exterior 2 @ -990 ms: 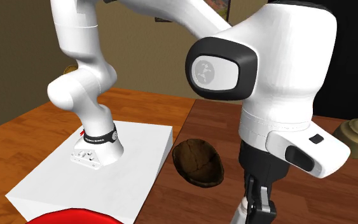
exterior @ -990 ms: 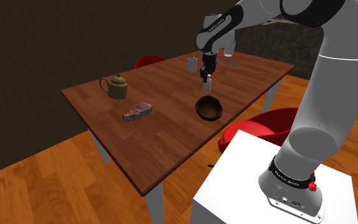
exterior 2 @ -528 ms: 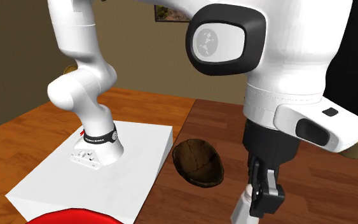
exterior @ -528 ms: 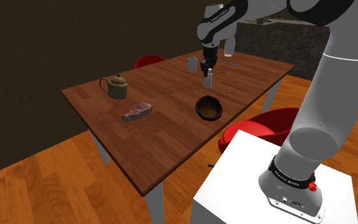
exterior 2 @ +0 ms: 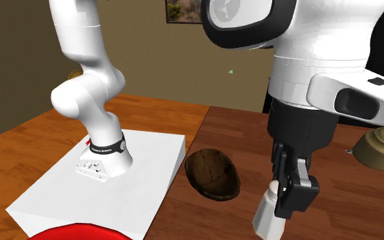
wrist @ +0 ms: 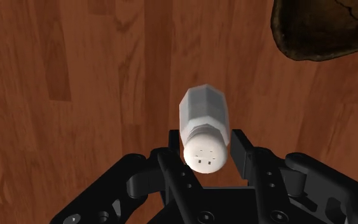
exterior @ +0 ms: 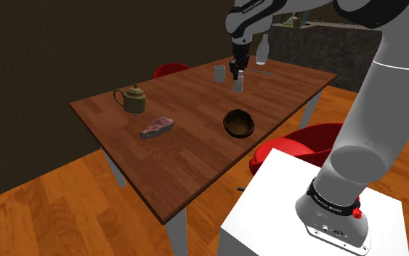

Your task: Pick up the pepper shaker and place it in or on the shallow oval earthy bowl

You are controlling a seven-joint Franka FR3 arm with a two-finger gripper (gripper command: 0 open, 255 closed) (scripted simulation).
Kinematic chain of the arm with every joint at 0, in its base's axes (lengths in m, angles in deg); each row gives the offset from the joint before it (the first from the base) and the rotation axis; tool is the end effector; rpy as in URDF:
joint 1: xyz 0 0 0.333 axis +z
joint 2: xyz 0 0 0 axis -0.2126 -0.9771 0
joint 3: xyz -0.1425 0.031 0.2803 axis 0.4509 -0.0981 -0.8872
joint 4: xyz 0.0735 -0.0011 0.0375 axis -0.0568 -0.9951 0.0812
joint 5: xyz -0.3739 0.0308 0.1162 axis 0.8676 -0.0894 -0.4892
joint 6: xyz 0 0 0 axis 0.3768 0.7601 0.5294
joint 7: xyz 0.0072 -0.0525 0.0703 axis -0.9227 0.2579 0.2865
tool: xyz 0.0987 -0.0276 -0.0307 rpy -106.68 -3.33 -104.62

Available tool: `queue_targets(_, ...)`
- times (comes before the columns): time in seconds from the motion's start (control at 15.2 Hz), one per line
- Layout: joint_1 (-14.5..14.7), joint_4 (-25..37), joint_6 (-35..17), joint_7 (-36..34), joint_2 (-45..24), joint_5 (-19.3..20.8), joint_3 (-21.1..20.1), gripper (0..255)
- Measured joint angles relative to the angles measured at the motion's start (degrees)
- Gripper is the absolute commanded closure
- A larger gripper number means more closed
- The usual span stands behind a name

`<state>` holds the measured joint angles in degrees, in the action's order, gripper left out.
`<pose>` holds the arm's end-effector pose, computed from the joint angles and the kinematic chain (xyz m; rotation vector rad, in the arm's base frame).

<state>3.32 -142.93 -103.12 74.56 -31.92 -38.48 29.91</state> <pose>0.5150 -0.2822 0.4651 3.0174 -0.1363 0.0589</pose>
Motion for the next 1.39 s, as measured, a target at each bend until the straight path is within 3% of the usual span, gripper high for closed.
queue_targets(0.73, 0.2, 6.6, 8.0, 0.3, 1.5, 0.3, -0.1, 255)
queue_targets(1.39, 4.0, -8.6, 10.9, -10.9, 19.1, 5.7, -5.9, 255)
